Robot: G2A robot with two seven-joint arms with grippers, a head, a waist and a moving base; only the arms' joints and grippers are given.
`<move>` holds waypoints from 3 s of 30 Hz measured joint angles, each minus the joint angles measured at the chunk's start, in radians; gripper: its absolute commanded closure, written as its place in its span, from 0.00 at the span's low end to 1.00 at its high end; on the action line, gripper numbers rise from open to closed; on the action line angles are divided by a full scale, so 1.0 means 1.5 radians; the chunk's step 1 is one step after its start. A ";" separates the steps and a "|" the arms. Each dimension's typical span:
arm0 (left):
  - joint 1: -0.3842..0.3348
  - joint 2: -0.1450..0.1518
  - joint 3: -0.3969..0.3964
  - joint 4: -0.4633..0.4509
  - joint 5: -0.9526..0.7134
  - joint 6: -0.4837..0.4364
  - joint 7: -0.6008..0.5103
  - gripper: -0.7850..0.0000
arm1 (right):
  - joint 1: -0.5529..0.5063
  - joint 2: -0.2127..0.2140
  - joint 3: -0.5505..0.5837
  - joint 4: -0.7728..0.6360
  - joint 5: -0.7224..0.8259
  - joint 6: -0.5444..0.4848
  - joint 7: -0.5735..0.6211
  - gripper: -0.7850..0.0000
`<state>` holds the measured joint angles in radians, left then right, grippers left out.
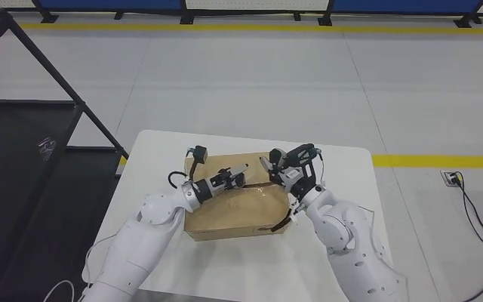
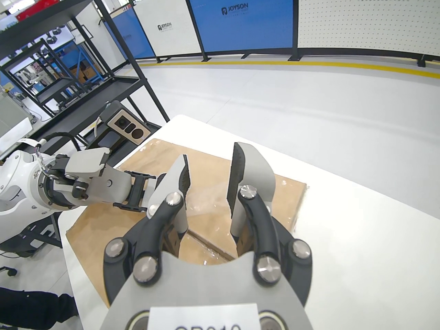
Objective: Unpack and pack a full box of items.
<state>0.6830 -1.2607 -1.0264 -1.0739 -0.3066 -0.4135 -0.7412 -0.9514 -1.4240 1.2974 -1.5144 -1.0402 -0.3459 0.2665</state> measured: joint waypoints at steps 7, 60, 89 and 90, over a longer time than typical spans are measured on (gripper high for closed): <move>-0.013 -0.010 0.021 0.001 0.007 0.002 0.004 0.05 | -0.056 0.013 0.055 -0.035 0.016 -0.023 -0.016 0.60; -0.098 -0.092 0.097 0.088 0.034 -0.016 0.021 0.03 | -0.062 0.052 0.111 0.035 0.091 -0.074 -0.078 0.51; 0.224 0.033 -0.350 -0.292 0.048 0.023 -0.060 0.01 | 0.130 0.053 -0.069 0.156 0.253 -0.161 0.312 0.89; 0.228 0.033 -0.351 -0.293 0.046 0.023 -0.062 0.01 | 0.133 0.053 -0.073 0.157 0.258 -0.151 0.324 0.96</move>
<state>1.0247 -1.2107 -1.5521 -1.5139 -0.2377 -0.3797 -0.8336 -0.7514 -1.3447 1.1886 -1.2796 -0.6531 -0.5718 0.7517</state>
